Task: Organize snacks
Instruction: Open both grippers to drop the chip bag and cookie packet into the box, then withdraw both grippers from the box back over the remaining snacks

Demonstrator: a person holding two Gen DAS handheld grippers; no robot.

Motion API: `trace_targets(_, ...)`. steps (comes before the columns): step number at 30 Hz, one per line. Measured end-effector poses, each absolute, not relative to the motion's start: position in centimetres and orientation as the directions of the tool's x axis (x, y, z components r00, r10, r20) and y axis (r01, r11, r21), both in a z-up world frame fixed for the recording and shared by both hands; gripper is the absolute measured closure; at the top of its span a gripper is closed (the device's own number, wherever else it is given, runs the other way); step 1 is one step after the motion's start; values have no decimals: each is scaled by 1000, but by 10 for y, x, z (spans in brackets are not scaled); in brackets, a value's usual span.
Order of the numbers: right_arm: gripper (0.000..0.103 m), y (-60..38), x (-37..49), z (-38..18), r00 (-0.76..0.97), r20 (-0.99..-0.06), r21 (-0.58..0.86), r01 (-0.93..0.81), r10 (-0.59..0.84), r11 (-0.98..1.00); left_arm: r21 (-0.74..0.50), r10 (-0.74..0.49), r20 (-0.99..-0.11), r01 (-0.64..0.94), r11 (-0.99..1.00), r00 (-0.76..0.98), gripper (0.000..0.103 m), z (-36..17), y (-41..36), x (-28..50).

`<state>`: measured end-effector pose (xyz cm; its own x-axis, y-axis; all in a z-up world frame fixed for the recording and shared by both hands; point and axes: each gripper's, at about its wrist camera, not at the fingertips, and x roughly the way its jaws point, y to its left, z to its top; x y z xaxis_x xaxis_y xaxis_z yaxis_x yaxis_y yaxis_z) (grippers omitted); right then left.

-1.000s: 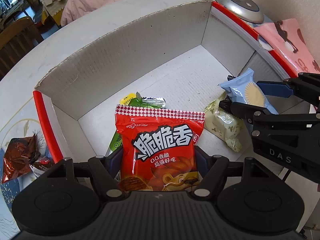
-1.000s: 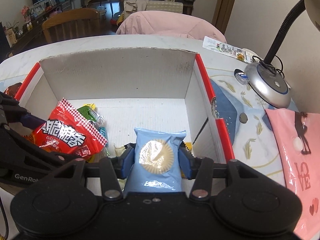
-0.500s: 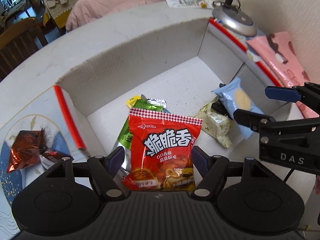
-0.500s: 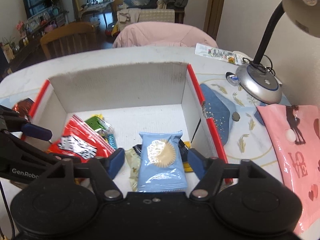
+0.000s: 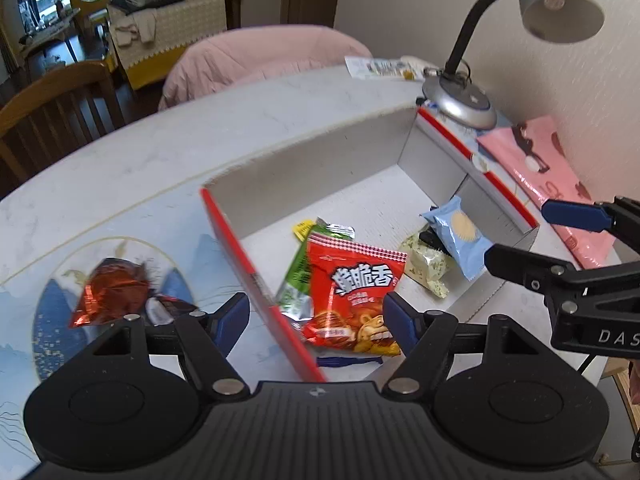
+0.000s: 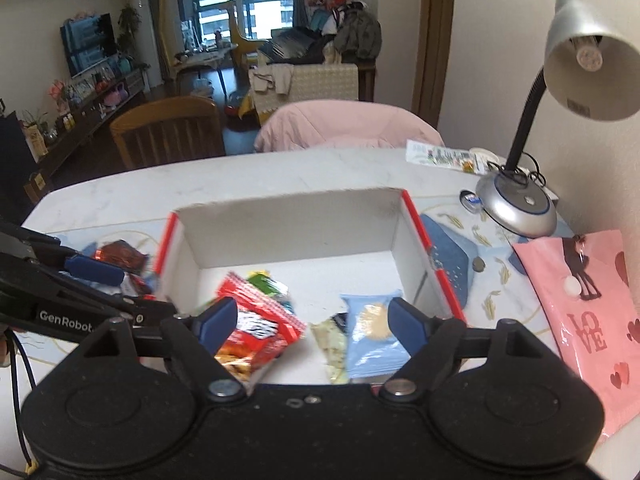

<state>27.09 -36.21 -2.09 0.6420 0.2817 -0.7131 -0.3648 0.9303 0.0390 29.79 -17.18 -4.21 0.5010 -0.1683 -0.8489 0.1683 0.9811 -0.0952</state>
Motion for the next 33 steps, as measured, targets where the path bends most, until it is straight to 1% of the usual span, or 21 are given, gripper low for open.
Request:
trace_targets(3,15,-349,258,-12,651,-699,44,-373,295,927,-99,-172,-830,163,982,530,30,-31,-156,285)
trace_targets(11,9,-304,230,3,649,-672,76,-418,357,905,-148,-199,-798,135,980,569,29,-11,-101,254)
trace_targets(13,3,-292,226,4,647,-670,80,-426,365,901,-152,-195,-789,122,981,583,26,-7,-86,246)
trace_targets(14,2,-286,223,4,646,-667,81,-431,371,899,-156,-193,-785,114,981,588,26,-6,-78,242)
trace_targets(20,0,-252,212,3,635,-662,94,-456,398,885,-190,-190,-763,66,979,618,22,1,-29,225)
trace_targets(25,0,-223,202,-7,632,-661,107,-456,406,884,-215,-168,-765,-1,977,622,22,-2,13,224)
trace_targets(29,0,-196,202,-22,606,-686,84,-483,402,872,-247,-158,-782,-67,967,604,22,-8,44,236)
trace_targets(33,0,-176,207,-37,572,-718,75,-505,398,860,-261,-155,-831,-128,957,535,22,-21,61,258)
